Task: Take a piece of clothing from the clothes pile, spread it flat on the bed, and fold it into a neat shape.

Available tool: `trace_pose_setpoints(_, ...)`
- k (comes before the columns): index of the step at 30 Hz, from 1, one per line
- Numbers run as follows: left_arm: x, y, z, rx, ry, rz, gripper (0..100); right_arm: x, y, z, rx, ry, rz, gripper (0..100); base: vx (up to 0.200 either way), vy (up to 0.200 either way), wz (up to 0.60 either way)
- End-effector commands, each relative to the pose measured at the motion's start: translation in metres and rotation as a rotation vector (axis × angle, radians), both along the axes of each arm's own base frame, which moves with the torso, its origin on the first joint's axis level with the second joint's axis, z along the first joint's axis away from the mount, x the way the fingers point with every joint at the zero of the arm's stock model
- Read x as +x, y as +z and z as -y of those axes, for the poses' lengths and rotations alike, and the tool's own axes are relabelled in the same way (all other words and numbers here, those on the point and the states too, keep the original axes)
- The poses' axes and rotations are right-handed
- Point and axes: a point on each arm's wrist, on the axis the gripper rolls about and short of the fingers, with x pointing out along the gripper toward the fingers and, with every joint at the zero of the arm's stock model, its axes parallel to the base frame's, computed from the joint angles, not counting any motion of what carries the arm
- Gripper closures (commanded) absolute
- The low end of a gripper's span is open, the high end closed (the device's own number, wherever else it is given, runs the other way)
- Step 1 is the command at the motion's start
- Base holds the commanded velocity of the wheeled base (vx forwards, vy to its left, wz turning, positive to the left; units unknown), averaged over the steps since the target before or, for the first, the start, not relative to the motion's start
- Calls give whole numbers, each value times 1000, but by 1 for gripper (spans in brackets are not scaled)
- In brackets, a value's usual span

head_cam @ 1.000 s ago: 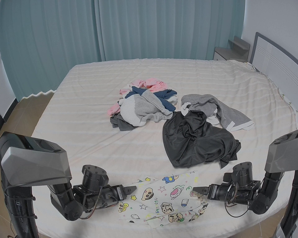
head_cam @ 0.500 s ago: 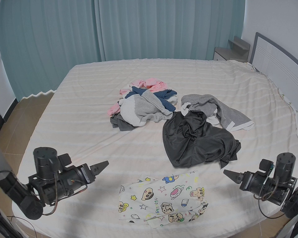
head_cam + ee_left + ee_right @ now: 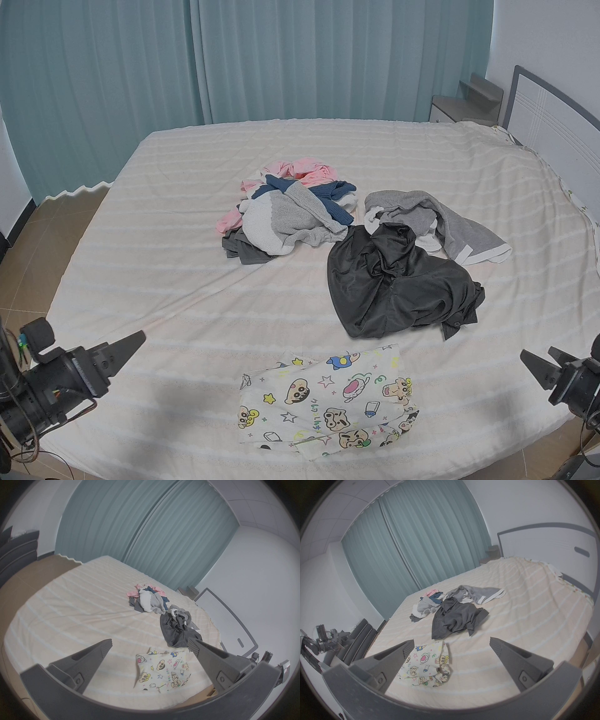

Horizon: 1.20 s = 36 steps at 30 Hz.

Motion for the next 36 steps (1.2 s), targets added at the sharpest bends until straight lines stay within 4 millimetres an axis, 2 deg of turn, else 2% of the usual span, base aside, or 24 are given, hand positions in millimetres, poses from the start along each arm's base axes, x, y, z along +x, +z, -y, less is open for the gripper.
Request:
trace_pose_setpoints(1, -147, -12, -54, 149, 234, 301, 0, -101, -25, 27, -182, -155, 262, 0, 0, 0, 0)
trace_pose_setpoints(3, -147, -12, -54, 149, 234, 301, 0, -101, -25, 27, -182, -155, 262, 0, 0, 0, 0)
trace_pose_setpoints(4, -153, -18, -50, 228, 377, 276, 0, -100, -34, 26, -229, -150, 235, 0, 0, 0, 0)
trace_pose_setpoints(5, -155, -18, -48, 240, 421, 282, 0, -99, -36, 26, -230, -150, 236, 0, 0, 0, 0)
trace_pose_setpoints(9, -159, -26, -46, 280, 455, 309, 0, -97, -46, 26, -230, -141, 216, 0, 0, 0, 0)
trace_pose_setpoints(14, -139, -68, -46, 383, 423, 351, 0, -96, -45, 25, -227, -108, 234, 0, 0, 0, 0)
trace_pose_setpoints(15, -139, -65, -46, 374, 426, 394, 0, -96, -45, 25, -228, -89, 236, 0, 0, 0, 0)
trace_pose_setpoints(18, -139, -68, -45, 377, 386, 367, 0, -97, -45, 24, -244, -57, 242, 0, 0, 0, 0)
trace_pose_setpoints(23, -138, -74, -42, 491, 210, 349, 0, -97, -45, 23, -339, -9, 259, 0, 0, 0, 0)
trace_pose_setpoints(25, -138, -74, -42, 490, 210, 352, 0, -97, -45, 23, -330, 14, 259, 0, 0, 0, 0)
trace_pose_setpoints(28, -139, -75, -42, 488, 219, 357, 0, -101, -56, 22, -372, -15, 162, 0, 0, 0, 0)
trace_pose_setpoints(30, -139, -74, -42, 485, 217, 362, 0, -106, -55, 21, -390, -41, 245, 0, 0, 0, 0)
trace_pose_setpoints(36, -139, -75, -42, 480, 219, 358, 0, -105, -54, 21, -359, -56, 282, 0, 0, 0, 0)
